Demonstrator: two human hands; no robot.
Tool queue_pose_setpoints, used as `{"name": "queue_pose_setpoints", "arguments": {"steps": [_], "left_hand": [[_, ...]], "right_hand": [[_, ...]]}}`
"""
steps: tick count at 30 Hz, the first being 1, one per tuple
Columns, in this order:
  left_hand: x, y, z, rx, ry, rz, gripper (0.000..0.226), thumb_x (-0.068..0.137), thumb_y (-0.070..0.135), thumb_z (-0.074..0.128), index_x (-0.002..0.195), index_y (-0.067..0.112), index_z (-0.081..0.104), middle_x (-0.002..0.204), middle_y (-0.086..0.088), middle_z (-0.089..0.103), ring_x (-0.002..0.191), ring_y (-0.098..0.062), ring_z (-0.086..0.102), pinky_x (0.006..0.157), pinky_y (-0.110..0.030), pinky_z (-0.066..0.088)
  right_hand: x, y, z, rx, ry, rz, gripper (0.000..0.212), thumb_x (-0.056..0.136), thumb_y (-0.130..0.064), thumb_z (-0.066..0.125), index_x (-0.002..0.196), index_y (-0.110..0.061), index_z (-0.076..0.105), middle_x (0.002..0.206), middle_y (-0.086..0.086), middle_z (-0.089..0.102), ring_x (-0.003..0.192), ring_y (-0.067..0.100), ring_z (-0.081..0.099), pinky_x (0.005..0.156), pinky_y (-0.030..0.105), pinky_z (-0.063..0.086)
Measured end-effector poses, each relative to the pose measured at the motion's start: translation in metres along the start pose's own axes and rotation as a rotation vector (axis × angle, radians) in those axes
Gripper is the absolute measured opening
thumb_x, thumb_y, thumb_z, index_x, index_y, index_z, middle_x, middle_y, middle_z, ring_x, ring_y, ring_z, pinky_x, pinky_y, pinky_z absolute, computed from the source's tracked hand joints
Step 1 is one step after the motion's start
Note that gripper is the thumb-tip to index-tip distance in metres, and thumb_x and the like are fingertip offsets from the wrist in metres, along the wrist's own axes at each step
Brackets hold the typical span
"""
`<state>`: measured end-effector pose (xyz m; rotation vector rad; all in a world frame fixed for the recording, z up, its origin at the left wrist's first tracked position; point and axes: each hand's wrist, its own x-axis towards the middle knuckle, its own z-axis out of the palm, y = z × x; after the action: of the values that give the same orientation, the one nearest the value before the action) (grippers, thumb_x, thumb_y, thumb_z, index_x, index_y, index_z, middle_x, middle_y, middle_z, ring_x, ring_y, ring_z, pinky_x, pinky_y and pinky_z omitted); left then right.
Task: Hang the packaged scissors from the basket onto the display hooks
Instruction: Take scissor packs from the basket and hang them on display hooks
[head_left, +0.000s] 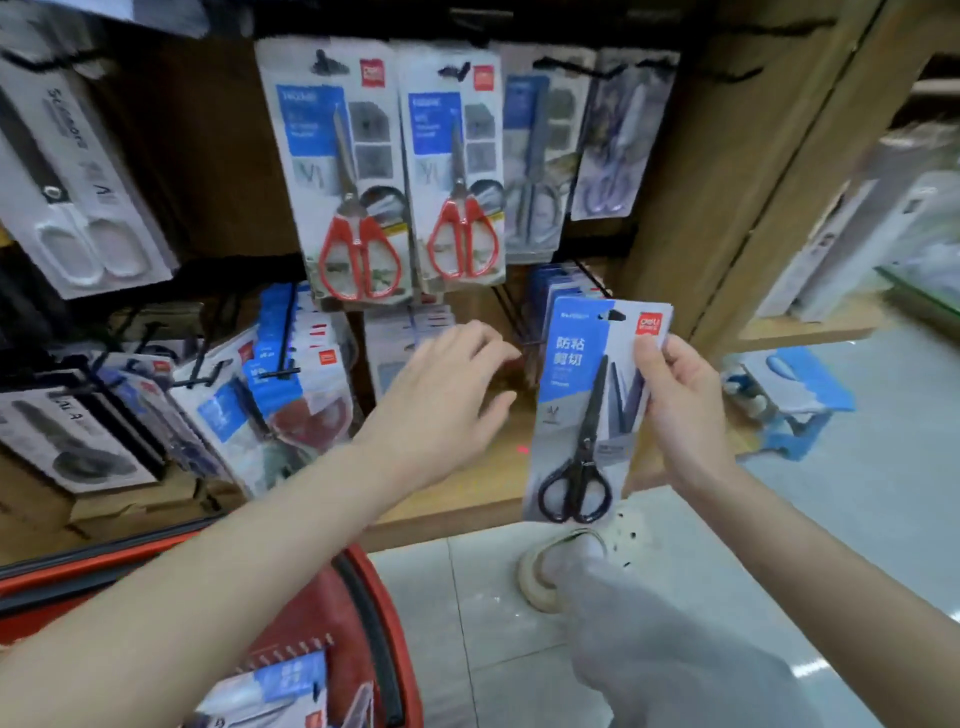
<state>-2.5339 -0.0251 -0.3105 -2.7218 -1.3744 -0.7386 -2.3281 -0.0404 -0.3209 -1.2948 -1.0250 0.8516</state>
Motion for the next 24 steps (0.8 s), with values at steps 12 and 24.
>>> {"name": "queue_pose_setpoints", "arguments": {"steps": [12,24], "left_hand": [[0.094,-0.040,0.090,0.114,-0.375,0.106,0.055,0.098,0.020,0.044,0.149,0.019,0.023,0.156,-0.002,0.024,0.146,-0.014,0.013,0.116,-0.028,0.014],[0.087,-0.053,0.114,-0.016,-0.245,0.143,0.061,0.089,0.016,0.060,0.144,0.009,0.034,0.147,-0.010,0.040,0.143,-0.022,0.025,0.110,-0.034,0.023]], "right_hand": [[0.122,0.118,-0.047,-0.450,0.086,0.190,0.025,0.100,-0.024,0.040,0.086,-0.006,0.051,0.082,0.008,0.057,0.073,0.018,0.052,0.063,0.029,0.036],[0.182,0.148,-0.027,-0.357,0.117,0.124,0.036,0.100,-0.017,0.043,0.064,-0.020,0.039,0.062,-0.007,0.038,0.056,0.005,0.034,0.052,0.021,0.027]]}}
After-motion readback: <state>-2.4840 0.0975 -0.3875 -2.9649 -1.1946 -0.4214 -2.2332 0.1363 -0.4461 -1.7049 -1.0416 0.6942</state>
